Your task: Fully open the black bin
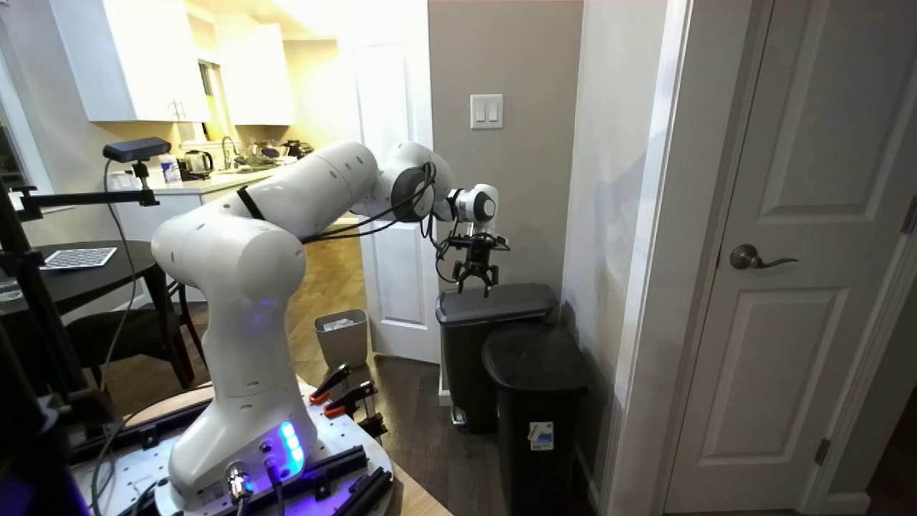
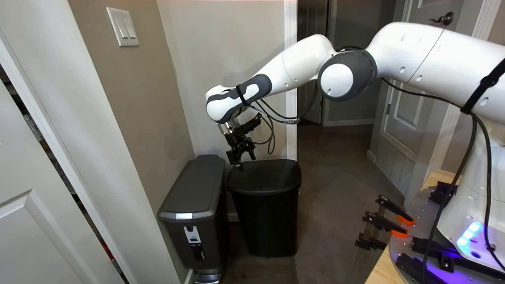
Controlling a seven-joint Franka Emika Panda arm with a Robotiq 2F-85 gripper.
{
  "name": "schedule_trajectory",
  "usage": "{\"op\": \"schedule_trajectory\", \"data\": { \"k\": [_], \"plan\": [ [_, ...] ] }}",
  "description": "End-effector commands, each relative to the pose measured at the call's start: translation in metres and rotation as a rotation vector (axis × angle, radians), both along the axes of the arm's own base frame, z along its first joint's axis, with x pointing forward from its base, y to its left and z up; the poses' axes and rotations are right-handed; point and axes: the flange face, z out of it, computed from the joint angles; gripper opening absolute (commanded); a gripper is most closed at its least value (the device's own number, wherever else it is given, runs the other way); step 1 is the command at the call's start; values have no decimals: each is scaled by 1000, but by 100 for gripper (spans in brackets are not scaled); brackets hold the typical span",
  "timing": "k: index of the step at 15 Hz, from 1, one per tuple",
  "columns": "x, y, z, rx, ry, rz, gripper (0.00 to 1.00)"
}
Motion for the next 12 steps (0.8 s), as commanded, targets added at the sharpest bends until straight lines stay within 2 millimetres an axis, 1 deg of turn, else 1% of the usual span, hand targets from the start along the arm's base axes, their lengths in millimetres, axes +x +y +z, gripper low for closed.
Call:
{"op": "schedule_trajectory", "data": {
  "k": [1,2,4,11,12],
  "plan": [
    [9,5,-21,-53,-26,132,100],
    [3,6,-15,-26,-15,66,100],
    [2,9,-25,-30,-13,75,100],
    [4,8,-22,-29,-18,73,100],
    [9,14,-18,-51,-76,85,100]
  ]
}}
